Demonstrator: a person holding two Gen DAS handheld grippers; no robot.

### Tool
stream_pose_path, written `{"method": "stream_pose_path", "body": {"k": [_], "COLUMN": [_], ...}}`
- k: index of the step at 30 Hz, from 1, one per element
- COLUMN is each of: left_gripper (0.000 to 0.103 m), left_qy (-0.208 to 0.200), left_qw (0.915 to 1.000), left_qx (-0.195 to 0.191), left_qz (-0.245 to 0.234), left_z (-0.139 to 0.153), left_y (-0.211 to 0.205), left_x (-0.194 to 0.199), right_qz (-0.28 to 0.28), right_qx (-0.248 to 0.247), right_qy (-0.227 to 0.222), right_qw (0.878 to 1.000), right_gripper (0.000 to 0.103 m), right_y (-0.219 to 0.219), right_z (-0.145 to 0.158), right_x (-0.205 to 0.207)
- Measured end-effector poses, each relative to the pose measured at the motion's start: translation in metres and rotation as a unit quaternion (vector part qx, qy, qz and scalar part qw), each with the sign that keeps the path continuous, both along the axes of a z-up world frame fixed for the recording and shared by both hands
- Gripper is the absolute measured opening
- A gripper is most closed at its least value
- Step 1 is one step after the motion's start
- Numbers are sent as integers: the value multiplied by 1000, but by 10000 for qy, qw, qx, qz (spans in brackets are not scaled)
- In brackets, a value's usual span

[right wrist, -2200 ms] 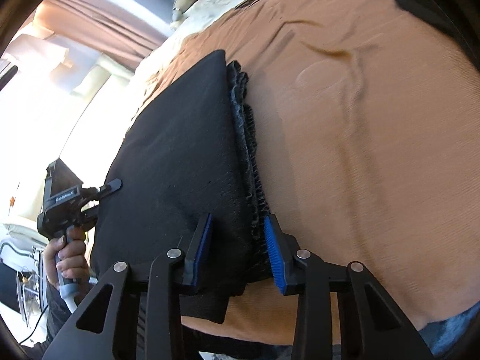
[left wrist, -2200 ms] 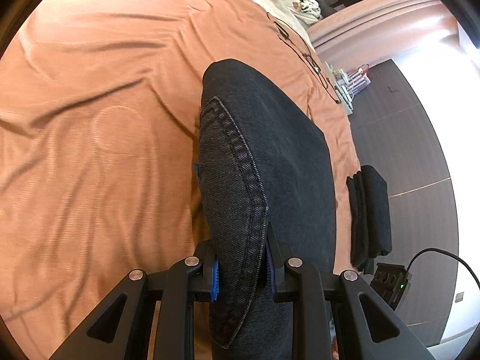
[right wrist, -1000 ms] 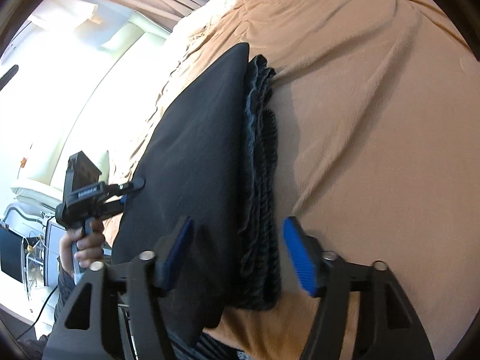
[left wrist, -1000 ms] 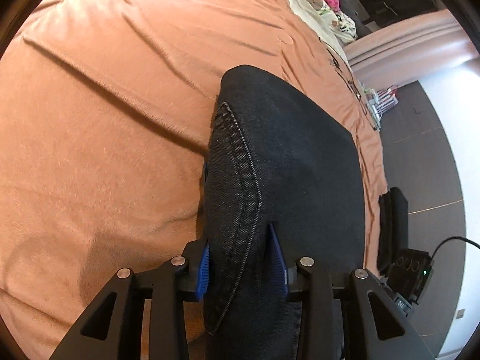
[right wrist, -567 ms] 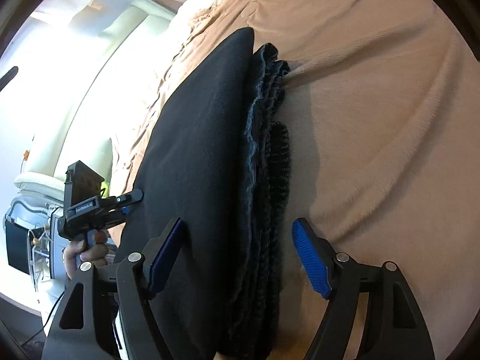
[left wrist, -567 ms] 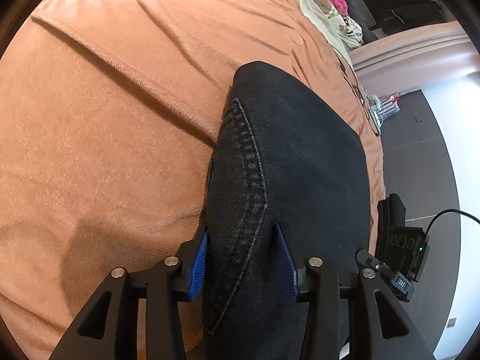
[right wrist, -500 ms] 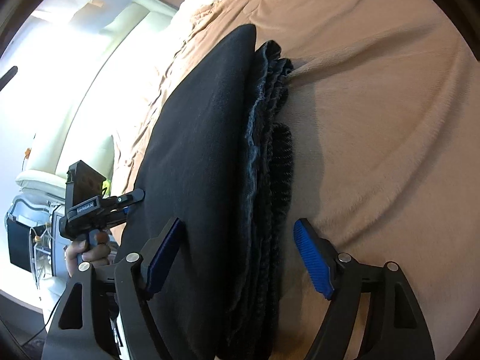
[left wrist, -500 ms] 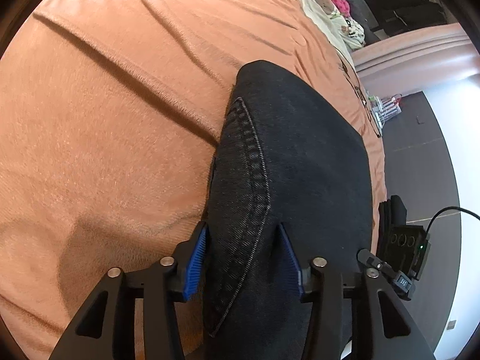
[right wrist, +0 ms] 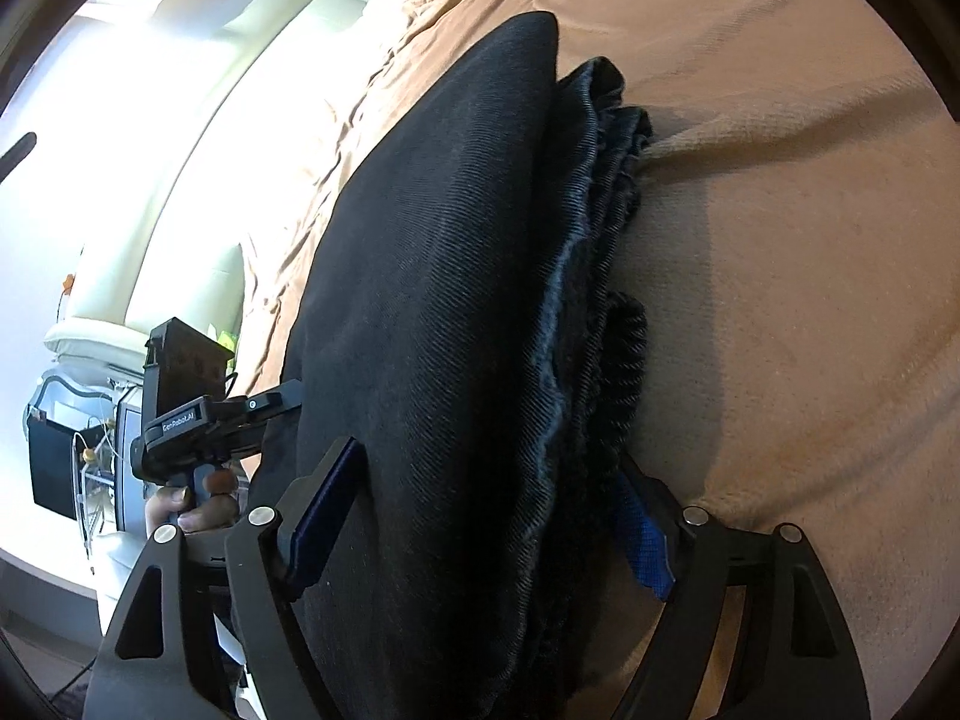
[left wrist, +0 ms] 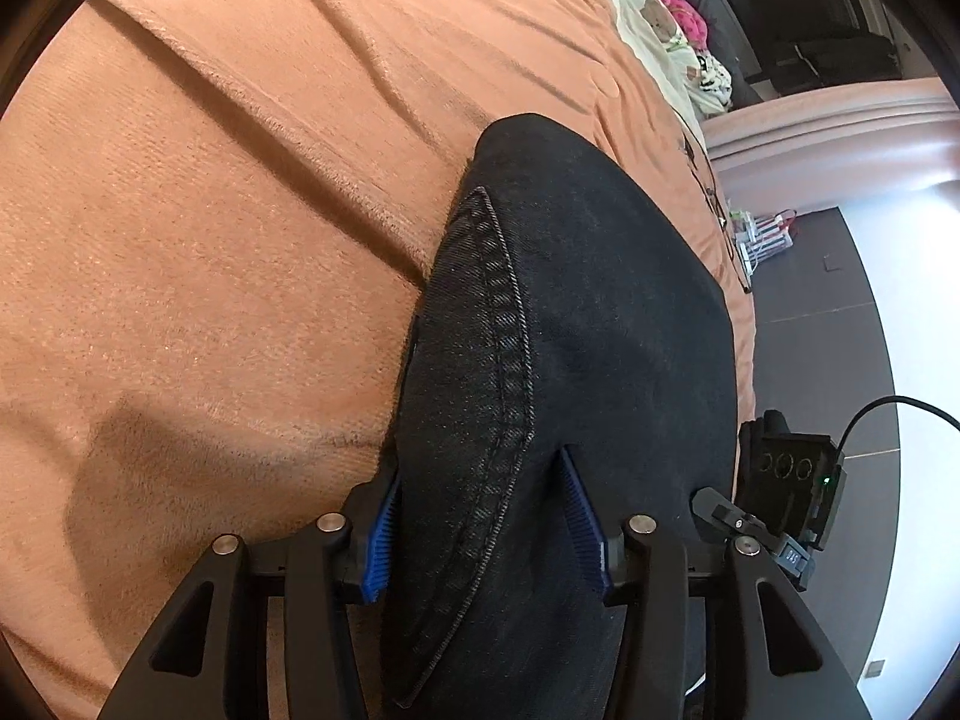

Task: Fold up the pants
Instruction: 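Press and straighten the folded pants with both grippers, then grip the folded jeans edge with left gripper while right gripper pinches the stack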

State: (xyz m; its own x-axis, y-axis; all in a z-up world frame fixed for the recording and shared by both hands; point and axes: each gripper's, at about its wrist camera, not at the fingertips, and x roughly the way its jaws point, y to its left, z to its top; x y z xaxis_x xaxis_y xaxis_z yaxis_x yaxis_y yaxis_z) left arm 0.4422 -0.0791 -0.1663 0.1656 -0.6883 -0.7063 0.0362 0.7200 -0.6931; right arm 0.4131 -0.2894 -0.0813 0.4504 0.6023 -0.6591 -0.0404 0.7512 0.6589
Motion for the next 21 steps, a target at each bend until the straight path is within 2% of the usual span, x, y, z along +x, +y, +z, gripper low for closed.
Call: {"method": "stream_pose_path", "body": {"k": [3, 6, 11, 21], "left_gripper": [41, 34, 30, 29], "left_qy": [-178, -245, -476, -828], "left_qw": [9998, 9997, 9987, 9965], "left_qx": [98, 19, 102, 105], "left_qz": [-79, -78, -168, -3], "left_z": [8, 15, 35, 77], "left_y": [1, 4, 7, 42], "left_x": [-5, -7, -13, -20], "right_qz": [97, 151, 193, 337], "right_qx": [68, 11, 11, 96], "right_qy": [-90, -218, -505, -860], "right_qw": [9999, 9996, 9985, 9957], "right_gripper": [45, 33, 27, 26], "right_y": [2, 6, 20, 47], "right_z": [8, 15, 34, 53], "right_x": [-4, -7, -17, -19]}}
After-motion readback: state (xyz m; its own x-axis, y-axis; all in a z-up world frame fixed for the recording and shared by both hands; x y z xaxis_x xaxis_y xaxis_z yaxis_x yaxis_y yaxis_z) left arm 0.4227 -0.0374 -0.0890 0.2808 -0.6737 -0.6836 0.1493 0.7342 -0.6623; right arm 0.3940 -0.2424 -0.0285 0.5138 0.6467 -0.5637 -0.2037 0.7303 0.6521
